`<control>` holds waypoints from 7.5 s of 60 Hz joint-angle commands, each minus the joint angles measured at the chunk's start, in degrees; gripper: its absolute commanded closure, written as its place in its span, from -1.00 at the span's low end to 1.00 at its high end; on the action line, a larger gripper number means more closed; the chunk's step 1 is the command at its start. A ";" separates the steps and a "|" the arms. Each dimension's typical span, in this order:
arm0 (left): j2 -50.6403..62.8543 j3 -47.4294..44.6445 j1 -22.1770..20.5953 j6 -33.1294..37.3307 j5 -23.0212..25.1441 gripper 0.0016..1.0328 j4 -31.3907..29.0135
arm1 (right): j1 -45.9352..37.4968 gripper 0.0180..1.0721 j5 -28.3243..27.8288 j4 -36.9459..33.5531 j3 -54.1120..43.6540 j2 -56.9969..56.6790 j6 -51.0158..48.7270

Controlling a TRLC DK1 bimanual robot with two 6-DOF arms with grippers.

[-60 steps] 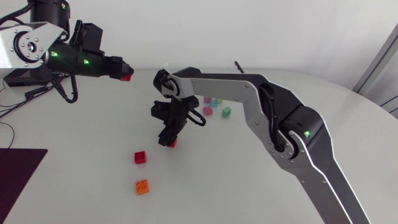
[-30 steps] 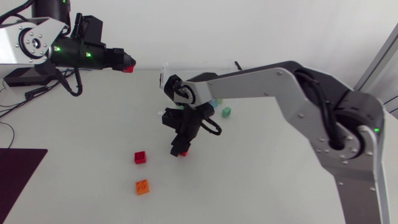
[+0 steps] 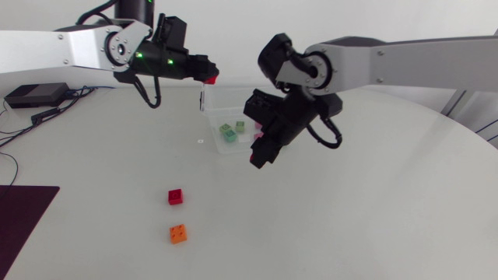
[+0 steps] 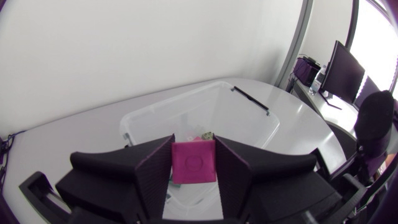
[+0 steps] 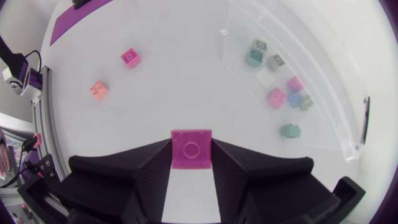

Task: Pick up the duplo bricks and place them in the container

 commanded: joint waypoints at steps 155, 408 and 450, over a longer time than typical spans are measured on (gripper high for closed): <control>-8.56 -40.66 10.63 58.23 2.73 0.89 -2.41 | 8.47 -0.90 -12.17 0.85 -6.58 2.33 -20.53; -39.94 -38.38 4.47 8.22 -19.77 -0.92 9.19 | -15.79 -0.91 12.09 36.62 -5.17 -11.38 8.13; -62.44 -54.99 9.40 10.50 -24.34 -0.92 11.39 | -27.39 -0.91 16.83 41.19 -40.86 -47.68 4.79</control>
